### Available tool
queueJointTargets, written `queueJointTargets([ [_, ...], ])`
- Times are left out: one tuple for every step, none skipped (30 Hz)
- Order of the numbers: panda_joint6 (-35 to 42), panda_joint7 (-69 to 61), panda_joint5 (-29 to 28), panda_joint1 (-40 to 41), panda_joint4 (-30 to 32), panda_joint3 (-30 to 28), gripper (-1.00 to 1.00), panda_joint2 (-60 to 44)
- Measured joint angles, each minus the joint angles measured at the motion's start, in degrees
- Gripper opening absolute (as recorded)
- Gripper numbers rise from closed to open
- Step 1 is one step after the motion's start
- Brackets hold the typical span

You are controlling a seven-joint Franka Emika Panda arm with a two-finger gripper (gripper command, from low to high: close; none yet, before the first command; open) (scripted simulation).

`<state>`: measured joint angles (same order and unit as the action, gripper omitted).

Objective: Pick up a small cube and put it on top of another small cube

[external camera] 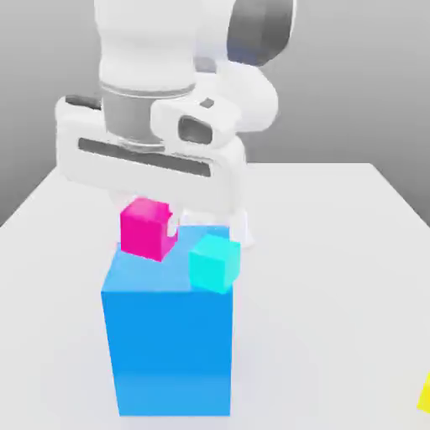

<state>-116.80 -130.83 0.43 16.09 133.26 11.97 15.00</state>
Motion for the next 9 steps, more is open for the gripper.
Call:
queueJointTargets([
  [0.7,-2.3,1.3,-1.2,0.1,0.0,-1.00,1.5],
  [1.0,-4.2,2.3,-2.2,0.4,0.0,-1.00,2.5],
  [-0.2,-5.1,2.8,-2.7,1.3,0.0,-1.00,2.6],
  [-2.0,-5.4,3.0,-3.2,2.6,0.0,-1.00,2.2],
  [-4.1,-5.6,3.0,-3.3,4.0,0.1,-1.00,1.5],
  [-6.5,-5.6,3.0,-3.5,5.4,0.2,-1.00,0.7],
  [-7.7,-5.6,3.0,-3.5,6.2,0.2,1.00,0.2],
  [-7.7,-5.6,3.0,-3.5,6.2,0.2,1.00,0.2],
  [-7.7,-5.6,3.0,-3.5,6.2,0.2,1.00,0.2],
])
